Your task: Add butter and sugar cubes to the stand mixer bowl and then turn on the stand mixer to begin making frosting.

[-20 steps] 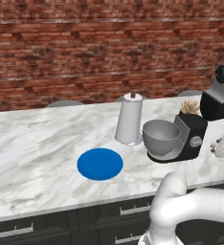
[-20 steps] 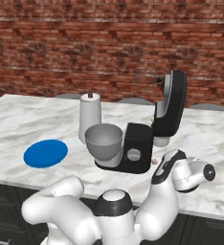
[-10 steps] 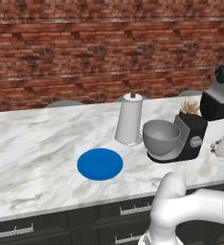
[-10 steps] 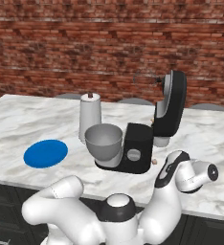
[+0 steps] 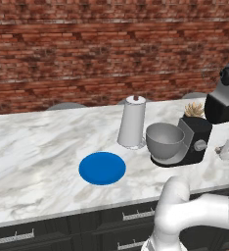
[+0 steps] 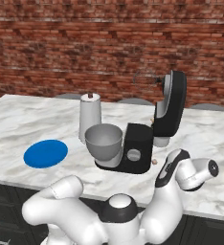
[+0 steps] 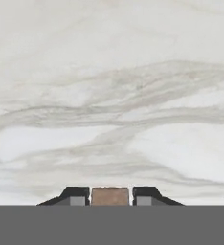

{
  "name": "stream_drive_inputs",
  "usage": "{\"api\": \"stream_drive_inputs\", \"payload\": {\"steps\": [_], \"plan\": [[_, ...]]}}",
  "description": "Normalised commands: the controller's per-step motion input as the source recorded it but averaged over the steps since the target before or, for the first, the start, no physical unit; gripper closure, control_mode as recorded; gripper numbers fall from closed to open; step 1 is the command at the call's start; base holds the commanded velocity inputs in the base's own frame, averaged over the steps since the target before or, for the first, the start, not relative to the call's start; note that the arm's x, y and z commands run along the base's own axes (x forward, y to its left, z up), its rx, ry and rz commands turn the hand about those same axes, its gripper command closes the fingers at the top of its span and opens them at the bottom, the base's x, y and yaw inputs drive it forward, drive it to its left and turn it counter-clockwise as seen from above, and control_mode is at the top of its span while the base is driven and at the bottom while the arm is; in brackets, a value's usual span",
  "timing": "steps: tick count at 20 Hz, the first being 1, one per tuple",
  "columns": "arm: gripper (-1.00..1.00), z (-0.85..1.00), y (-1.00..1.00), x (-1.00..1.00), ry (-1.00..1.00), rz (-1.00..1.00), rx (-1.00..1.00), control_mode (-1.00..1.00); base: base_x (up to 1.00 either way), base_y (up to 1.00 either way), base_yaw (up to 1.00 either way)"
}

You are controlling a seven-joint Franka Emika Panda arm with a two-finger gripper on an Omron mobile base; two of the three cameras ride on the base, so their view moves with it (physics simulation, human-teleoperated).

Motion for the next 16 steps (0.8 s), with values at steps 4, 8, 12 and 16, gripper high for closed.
{"api": "stream_drive_inputs", "payload": {"steps": [4,8,12,16], "plan": [[1.00,-0.47,0.46,0.13,0.06,0.12,0.00,-1.00,0.00,0.00,0.00],[1.00,-0.07,0.39,0.01,0.00,0.12,0.00,-1.00,0.00,0.00,0.00],[1.00,0.18,0.23,-0.31,-0.03,0.10,0.00,-1.00,0.00,0.00,0.00],[1.00,0.52,0.02,-0.56,-0.05,0.03,0.00,-1.00,0.00,0.00,0.00]]}}
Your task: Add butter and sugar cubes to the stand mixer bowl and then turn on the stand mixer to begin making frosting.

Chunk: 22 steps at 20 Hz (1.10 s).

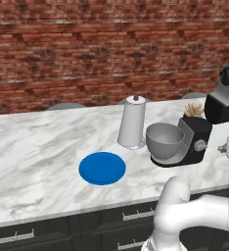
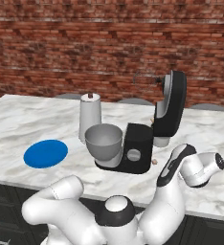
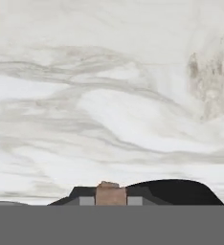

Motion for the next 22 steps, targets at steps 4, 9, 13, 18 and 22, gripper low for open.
{"api": "stream_drive_inputs", "payload": {"steps": [4,9,13,18,22], "plan": [[1.00,0.44,0.20,-0.60,-0.06,0.00,0.00,-1.00,0.00,0.00,0.00],[1.00,0.48,0.34,-0.86,-0.07,0.00,0.00,-1.00,0.00,0.00,0.00],[1.00,0.59,0.50,-0.95,-0.08,0.00,0.00,-1.00,0.00,0.00,0.00],[1.00,0.66,0.76,-0.63,-0.02,0.00,-0.02,-1.00,0.00,0.00,0.00],[1.00,0.69,0.75,-0.39,-0.01,0.00,-0.03,-1.00,0.00,0.00,0.00]]}}
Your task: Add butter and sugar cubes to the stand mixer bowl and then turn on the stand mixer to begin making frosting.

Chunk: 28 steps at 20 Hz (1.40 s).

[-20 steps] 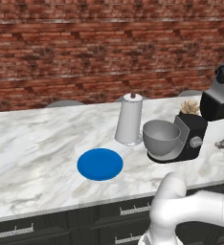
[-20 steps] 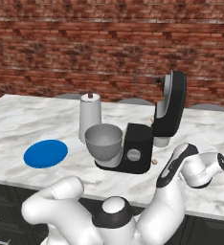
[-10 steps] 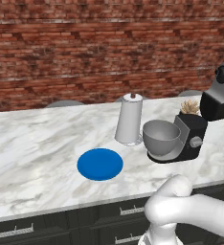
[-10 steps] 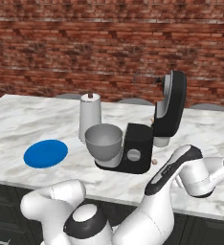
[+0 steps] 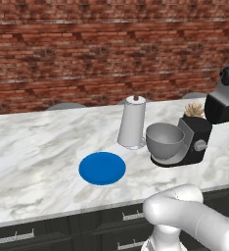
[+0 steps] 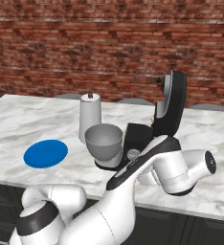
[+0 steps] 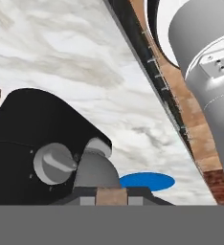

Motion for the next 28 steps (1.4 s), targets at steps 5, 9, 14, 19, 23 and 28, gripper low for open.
{"api": "stream_drive_inputs", "payload": {"steps": [5,9,14,19,23,28], "plan": [[1.00,0.67,0.69,-0.03,0.01,0.00,-0.03,-1.00,0.00,0.00,0.00],[1.00,0.50,0.59,0.29,0.06,0.00,-0.01,-1.00,0.00,0.00,0.00],[1.00,0.36,0.55,0.47,0.09,0.00,-0.02,-1.00,0.00,0.00,0.00],[1.00,0.11,0.38,0.63,0.18,0.00,-0.04,-1.00,0.00,0.00,0.00],[1.00,0.00,0.24,0.70,0.25,0.02,-0.11,-1.00,0.00,0.00,0.00],[1.00,-0.02,0.28,0.74,0.27,0.02,-0.11,-1.00,0.00,0.00,0.00]]}}
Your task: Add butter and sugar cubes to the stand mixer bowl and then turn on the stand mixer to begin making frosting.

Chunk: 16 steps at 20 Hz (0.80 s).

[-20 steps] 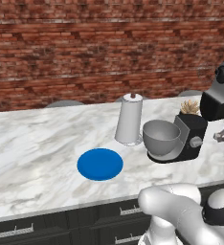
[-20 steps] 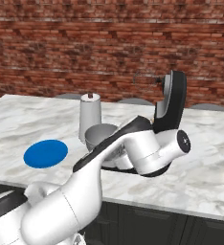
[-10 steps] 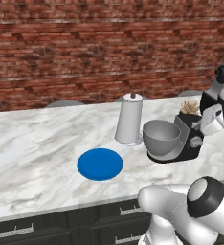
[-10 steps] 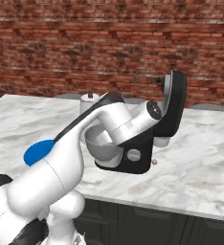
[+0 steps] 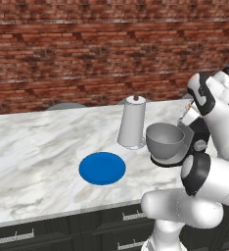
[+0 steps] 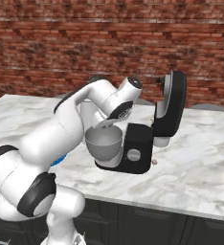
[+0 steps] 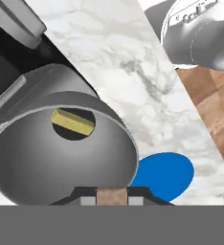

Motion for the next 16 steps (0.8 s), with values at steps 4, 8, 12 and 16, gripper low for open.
{"api": "stream_drive_inputs", "payload": {"steps": [4,8,12,16], "plan": [[1.00,-0.29,0.37,0.44,0.19,0.00,-0.18,-1.00,0.00,0.00,0.00],[1.00,-0.39,0.28,0.20,0.08,-0.01,-0.19,-1.00,0.00,0.00,0.00],[1.00,-0.32,0.15,0.27,0.06,-0.02,-0.14,-1.00,0.00,0.00,0.00],[1.00,-0.30,0.00,0.24,0.02,-0.03,-0.09,-1.00,0.00,0.00,0.00]]}}
